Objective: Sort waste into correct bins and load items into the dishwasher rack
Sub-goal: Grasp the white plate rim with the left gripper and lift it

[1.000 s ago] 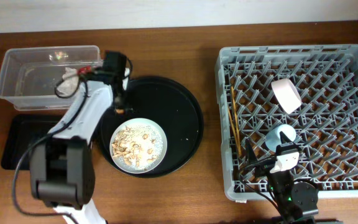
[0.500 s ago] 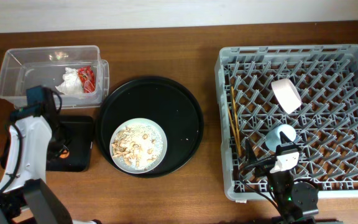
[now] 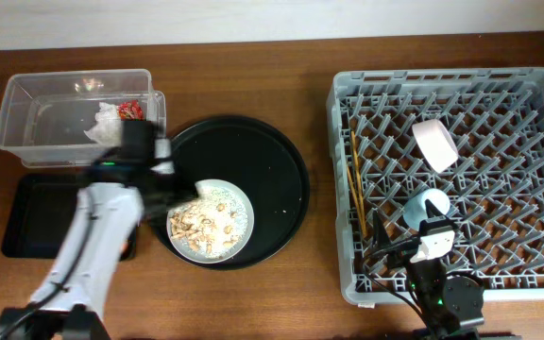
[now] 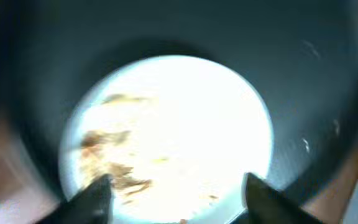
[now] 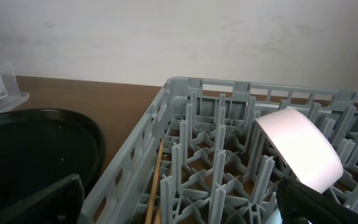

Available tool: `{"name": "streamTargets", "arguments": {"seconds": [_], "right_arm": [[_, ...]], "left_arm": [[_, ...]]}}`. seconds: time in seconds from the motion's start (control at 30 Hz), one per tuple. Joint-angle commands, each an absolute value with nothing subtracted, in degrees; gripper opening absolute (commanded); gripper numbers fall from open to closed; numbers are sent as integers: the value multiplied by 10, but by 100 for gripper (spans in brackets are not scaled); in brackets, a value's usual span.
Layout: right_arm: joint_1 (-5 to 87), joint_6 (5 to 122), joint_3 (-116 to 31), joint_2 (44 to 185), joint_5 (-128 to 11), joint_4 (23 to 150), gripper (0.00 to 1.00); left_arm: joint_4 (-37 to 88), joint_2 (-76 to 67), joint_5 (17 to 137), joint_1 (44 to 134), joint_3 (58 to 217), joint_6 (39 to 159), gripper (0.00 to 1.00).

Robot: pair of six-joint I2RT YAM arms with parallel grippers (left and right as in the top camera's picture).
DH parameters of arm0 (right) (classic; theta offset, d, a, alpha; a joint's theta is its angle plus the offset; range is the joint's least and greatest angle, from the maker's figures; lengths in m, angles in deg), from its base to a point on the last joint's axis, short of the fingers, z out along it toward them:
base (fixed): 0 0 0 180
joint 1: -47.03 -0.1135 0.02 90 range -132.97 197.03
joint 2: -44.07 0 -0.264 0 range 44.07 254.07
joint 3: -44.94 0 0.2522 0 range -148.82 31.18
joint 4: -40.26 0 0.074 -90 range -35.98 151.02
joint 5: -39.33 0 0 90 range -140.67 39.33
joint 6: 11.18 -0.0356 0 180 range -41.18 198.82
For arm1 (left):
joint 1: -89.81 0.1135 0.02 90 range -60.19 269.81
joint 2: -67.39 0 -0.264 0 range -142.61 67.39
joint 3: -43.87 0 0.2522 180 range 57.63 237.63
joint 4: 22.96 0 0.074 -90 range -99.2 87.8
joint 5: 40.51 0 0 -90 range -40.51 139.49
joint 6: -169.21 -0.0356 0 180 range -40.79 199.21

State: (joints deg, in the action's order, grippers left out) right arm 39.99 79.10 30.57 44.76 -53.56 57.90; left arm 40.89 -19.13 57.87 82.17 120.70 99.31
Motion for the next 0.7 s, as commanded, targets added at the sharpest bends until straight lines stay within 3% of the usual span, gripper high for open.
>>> {"name": "streamTargets", "arguments": {"seconds": [0.0, 0.17, 0.3, 0.4, 0.53, 0.67], "right_arm": [[403, 795, 309, 444, -539, 582, 98], [403, 795, 309, 444, -539, 582, 98], [403, 795, 309, 444, -539, 582, 98], [403, 795, 309, 444, -539, 582, 98], [403, 795, 309, 444, -539, 582, 98], [403, 795, 309, 444, -539, 582, 98]], "left_arm": [[386, -222, 512, 656, 1213, 893, 52], [366, -326, 464, 513, 1213, 894, 36], [365, -388, 460, 500, 1213, 903, 19], [364, -394, 446, 500, 1213, 905, 13], [406, -392, 488, 498, 1240, 905, 14], [475, -348, 429, 493, 1313, 904, 31]]}}
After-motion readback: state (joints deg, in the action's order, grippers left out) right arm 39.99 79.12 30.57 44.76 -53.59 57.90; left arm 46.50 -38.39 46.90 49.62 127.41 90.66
